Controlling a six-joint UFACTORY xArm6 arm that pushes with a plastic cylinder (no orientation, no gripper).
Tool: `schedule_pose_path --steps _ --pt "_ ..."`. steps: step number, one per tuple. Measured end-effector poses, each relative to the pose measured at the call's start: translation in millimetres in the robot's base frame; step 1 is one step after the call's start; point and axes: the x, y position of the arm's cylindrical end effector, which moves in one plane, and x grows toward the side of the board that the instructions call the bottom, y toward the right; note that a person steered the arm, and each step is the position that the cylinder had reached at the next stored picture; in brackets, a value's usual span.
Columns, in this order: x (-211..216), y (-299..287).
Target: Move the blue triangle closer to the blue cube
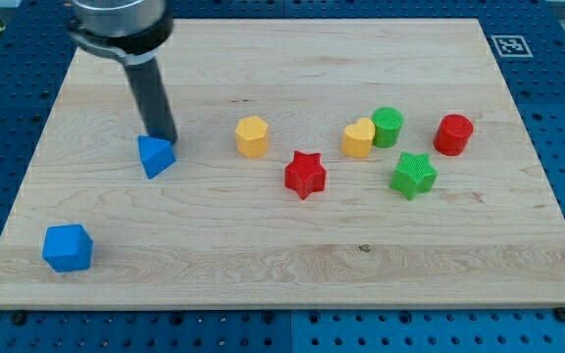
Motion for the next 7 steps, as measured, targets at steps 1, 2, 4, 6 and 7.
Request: schedule_pose_path --steps 1,2,4,6,7 --pt "26 -3" --pt "55 -3" --pt "94 4" --pt "98 27" --pt "115 21"
